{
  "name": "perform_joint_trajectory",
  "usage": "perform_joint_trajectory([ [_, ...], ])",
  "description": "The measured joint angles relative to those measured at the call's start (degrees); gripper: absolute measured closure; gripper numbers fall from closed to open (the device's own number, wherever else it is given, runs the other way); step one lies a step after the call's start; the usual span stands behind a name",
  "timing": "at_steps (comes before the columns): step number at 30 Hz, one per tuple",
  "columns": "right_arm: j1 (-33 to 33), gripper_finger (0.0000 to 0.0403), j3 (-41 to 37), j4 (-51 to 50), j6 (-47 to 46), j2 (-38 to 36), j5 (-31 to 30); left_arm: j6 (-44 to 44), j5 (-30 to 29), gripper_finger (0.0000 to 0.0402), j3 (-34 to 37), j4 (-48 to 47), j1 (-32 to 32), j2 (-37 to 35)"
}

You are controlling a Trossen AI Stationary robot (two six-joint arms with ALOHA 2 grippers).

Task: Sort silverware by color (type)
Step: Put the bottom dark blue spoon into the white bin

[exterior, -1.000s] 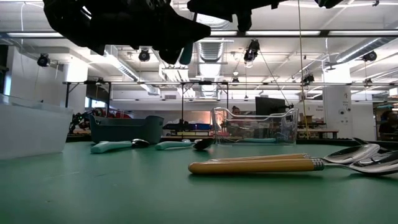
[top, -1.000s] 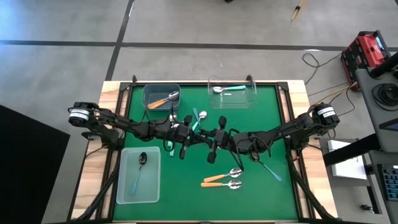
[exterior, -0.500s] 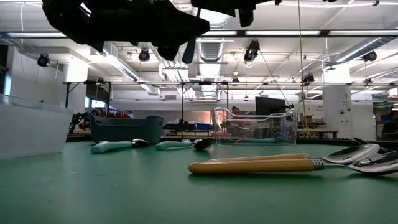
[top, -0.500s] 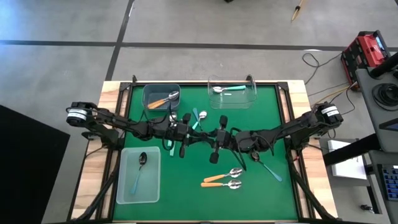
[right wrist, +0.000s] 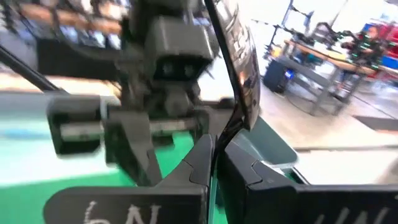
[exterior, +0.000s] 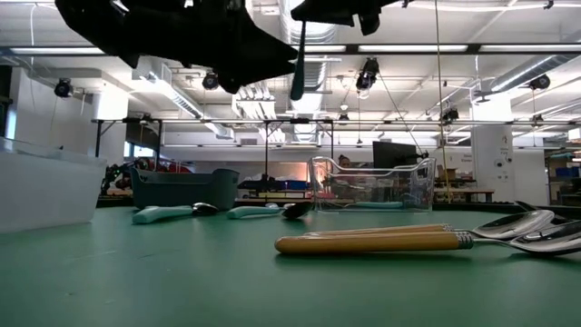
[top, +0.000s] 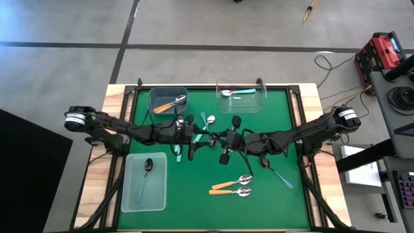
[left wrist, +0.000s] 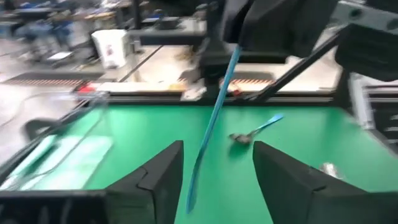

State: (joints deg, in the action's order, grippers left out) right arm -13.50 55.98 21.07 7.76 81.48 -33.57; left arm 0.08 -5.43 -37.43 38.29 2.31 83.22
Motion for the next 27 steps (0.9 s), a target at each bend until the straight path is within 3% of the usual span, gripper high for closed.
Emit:
perform_joint_trajectory([
  [7, 0.5, 0.0394, 3.7, -14.4, -1.0, -0.1, -1.3, 0.0, -3.3, 0.0212, 0.1, -7.8, 0.0, -6.8],
  [13, 0.8, 0.0394, 4.3, -19.7, -3.3, -0.1, -0.8, -1.0, -3.4, 0.022, 0.0, -7.4, 1.0, -11.0],
  [20, 0.8, 0.0394, 4.1, -20.5, -3.6, 0.0, 1.3, -8.4, -2.9, 0.0223, -0.1, 2.8, 2.7, -11.6],
  [27, 0.8, 0.0394, 4.1, -20.4, -2.9, 0.0, 2.2, -11.6, -0.7, 0.0223, -0.1, 12.5, 2.7, -5.8],
])
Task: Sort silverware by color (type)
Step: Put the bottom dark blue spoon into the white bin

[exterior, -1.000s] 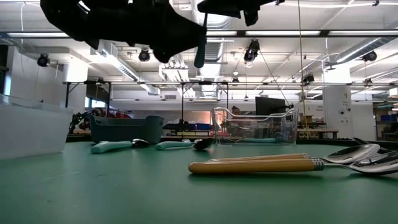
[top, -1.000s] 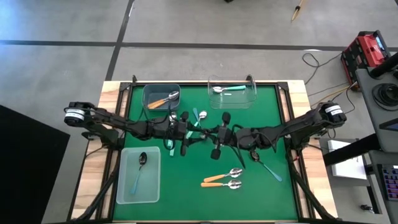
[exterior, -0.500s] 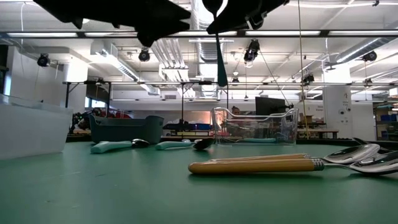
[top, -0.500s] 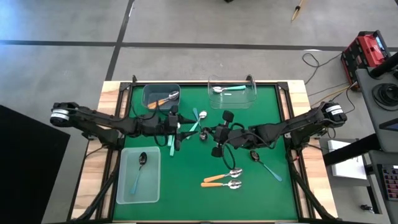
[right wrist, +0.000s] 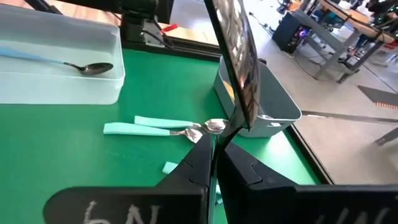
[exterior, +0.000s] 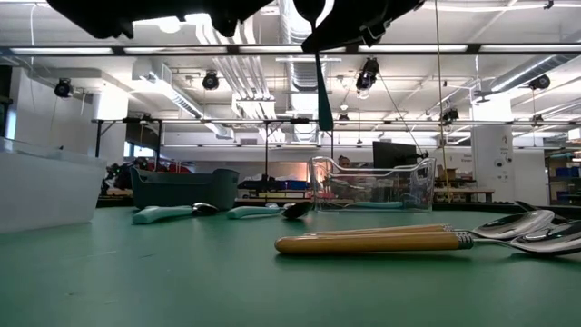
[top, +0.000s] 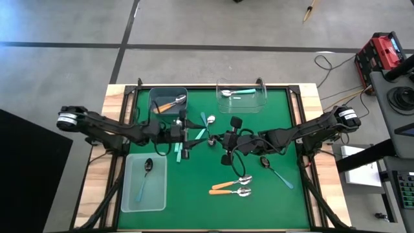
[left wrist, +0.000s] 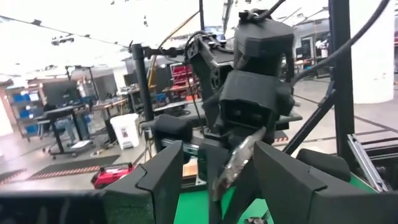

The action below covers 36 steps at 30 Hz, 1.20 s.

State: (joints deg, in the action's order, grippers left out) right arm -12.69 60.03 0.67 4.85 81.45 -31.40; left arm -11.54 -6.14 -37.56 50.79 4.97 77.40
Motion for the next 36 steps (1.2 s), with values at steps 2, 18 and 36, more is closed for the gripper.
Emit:
perform_joint_trajectory([
  [2, 0.0, 0.0394, 0.0, 0.0, 0.2, 0.0, 0.0, -0.3, 1.9, 0.0223, 0.0, 2.9, 0.0, 2.5],
  [18, 0.0, 0.0394, -0.2, 0.0, -0.4, 0.0, 0.1, -4.0, 2.7, 0.0234, -3.8, 11.6, 0.1, 12.5],
  [36, -0.1, 0.0352, -0.5, 0.2, -1.8, 0.1, 1.4, -0.8, -0.4, 0.0399, -3.8, 11.3, 0.0, 12.1],
])
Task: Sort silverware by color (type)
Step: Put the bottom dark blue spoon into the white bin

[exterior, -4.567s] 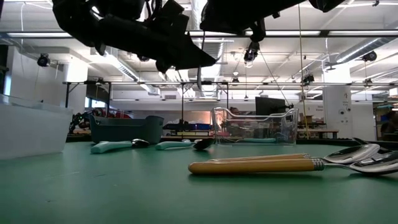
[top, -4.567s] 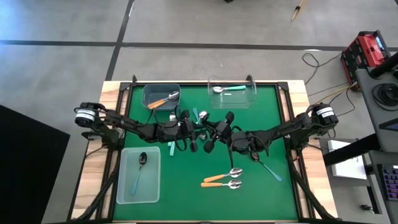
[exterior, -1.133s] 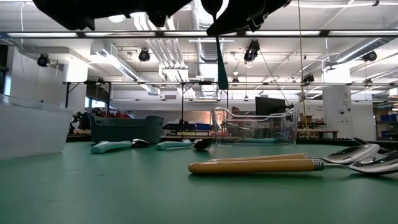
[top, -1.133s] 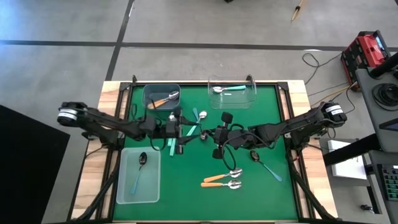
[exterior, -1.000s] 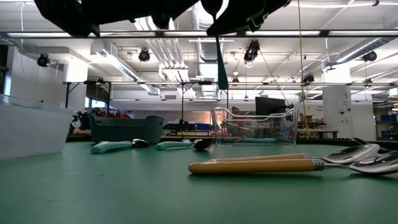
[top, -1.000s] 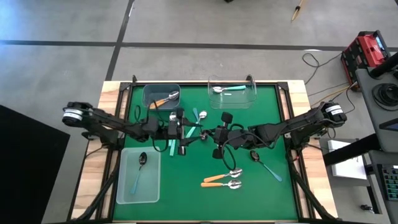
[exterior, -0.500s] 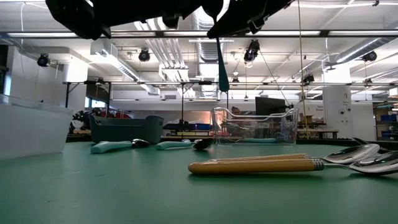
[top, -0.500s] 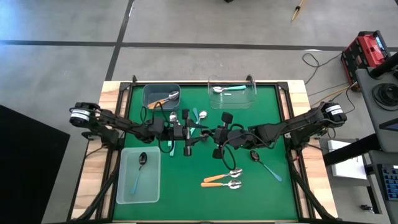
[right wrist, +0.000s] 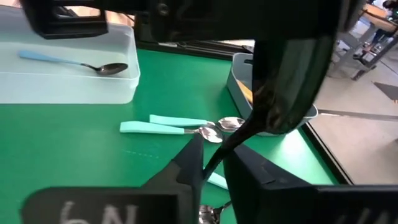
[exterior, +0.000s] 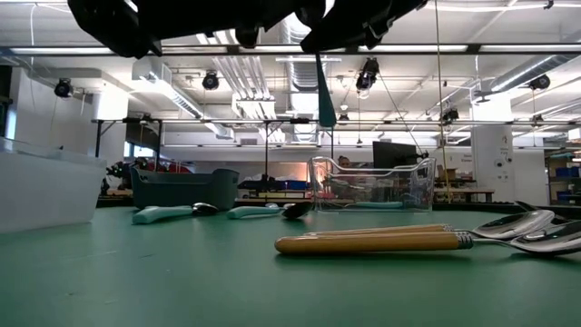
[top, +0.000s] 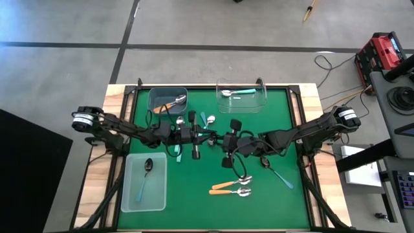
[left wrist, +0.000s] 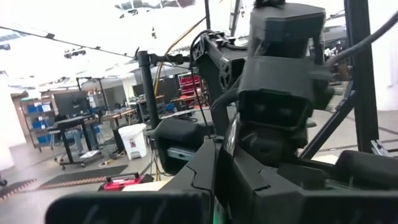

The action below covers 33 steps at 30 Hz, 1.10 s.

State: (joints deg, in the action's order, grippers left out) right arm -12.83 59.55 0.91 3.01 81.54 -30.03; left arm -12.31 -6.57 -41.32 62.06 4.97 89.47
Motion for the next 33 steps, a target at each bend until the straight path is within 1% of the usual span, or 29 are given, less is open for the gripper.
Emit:
perform_joint_trajectory([
  [8, 0.1, 0.0254, 0.0, 0.3, -0.3, 0.0, -0.8, 2.4, -1.0, 0.0401, 0.0, -3.8, 0.1, -1.4],
  [11, 0.1, 0.023, 0.0, 0.7, -0.3, -0.1, -0.8, 3.6, -1.0, 0.0401, 0.0, -6.9, 0.3, -3.4],
  [14, 0.1, 0.0213, 0.1, 0.7, -0.4, -0.5, -0.8, 6.4, -1.9, 0.0401, 0.0, -11.6, 0.5, -6.3],
  [19, 0.1, 0.0202, 0.1, 0.1, -0.3, -1.3, -1.4, 11.7, -7.0, 0.0401, -0.3, -22.4, 1.7, -11.8],
  [22, 0.4, 0.0202, 0.0, -0.8, -0.3, -1.9, -2.5, 13.6, -7.7, 0.0401, -1.2, -29.2, 3.5, -15.6],
  [28, 0.1, 0.0202, 0.0, -1.5, -1.8, -3.0, -1.6, 18.7, -9.1, 0.0401, -5.2, -44.8, 7.3, -21.5],
  [33, 0.2, 0.0202, 0.0, -1.6, -1.9, -3.0, -1.4, 28.1, -9.2, 0.0401, -11.5, -66.9, 11.3, -24.6],
])
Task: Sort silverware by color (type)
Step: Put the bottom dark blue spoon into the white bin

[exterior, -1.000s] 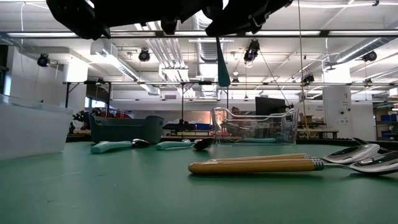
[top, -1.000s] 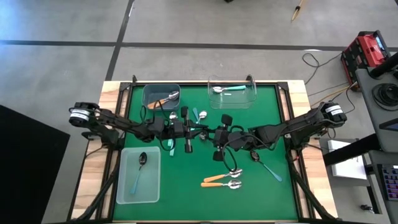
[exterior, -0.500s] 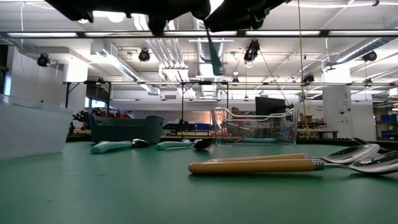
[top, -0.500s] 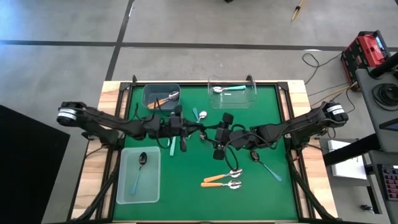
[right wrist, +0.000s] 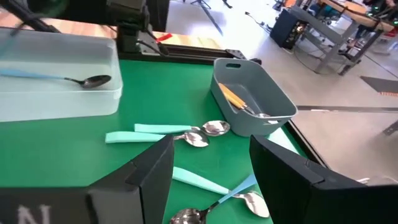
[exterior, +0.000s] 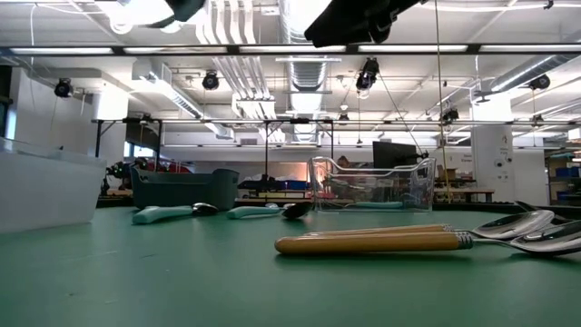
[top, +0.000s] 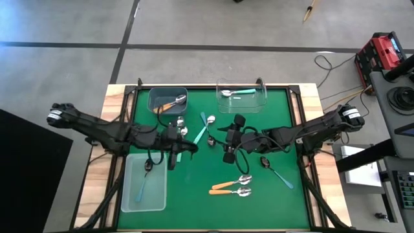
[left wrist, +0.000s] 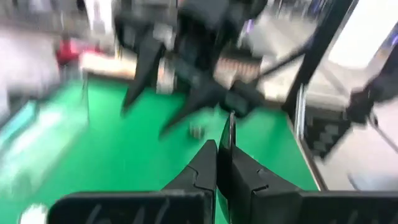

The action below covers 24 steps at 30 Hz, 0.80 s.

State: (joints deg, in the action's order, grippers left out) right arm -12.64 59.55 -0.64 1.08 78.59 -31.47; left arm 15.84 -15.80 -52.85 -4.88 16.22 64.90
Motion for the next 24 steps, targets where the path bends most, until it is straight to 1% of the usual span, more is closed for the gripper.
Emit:
perform_joint_trajectory([
  [2, 0.0, 0.0202, 0.0, 0.1, 0.0, 0.2, 0.1, 5.2, -1.1, 0.0401, -3.1, -10.2, 1.6, -0.3],
  [5, 0.0, 0.0202, 0.0, 0.0, -0.2, 0.3, 0.2, 15.2, -4.3, 0.0401, -8.0, -27.1, 4.1, -0.1],
  [7, 0.0, 0.0202, 0.0, 0.1, -0.5, 0.3, 0.2, 22.1, -5.5, 0.0401, -10.9, -37.2, 5.5, 0.7],
  [9, 0.0, 0.0202, 0.0, 0.1, -0.5, 0.3, 0.2, 28.0, -6.2, 0.0401, -12.5, -46.1, 7.1, 1.4],
  [10, 0.0, 0.0202, 0.0, 0.1, -0.7, 0.3, 0.2, 30.1, -6.4, 0.0401, -12.9, -48.7, 7.8, 1.6],
  [13, 0.0, 0.0202, 0.0, 0.1, -1.1, 0.3, 0.3, 35.1, -7.3, 0.0401, -12.7, -52.8, 9.9, 1.9],
  [16, 0.0, 0.0202, 0.0, 0.1, -1.1, 0.3, 0.3, 38.3, -7.6, 0.0401, -11.2, -53.3, 11.5, 1.9],
  [19, 0.0, 0.0202, 0.0, 0.1, -1.1, 0.3, 0.4, 41.5, -7.9, 0.0401, -8.8, -53.5, 12.9, 1.5],
  [24, -0.1, 0.0202, 0.0, 0.1, -1.1, 0.3, 0.4, 49.7, -7.1, 0.0401, -4.2, -56.6, 14.2, 1.2],
])
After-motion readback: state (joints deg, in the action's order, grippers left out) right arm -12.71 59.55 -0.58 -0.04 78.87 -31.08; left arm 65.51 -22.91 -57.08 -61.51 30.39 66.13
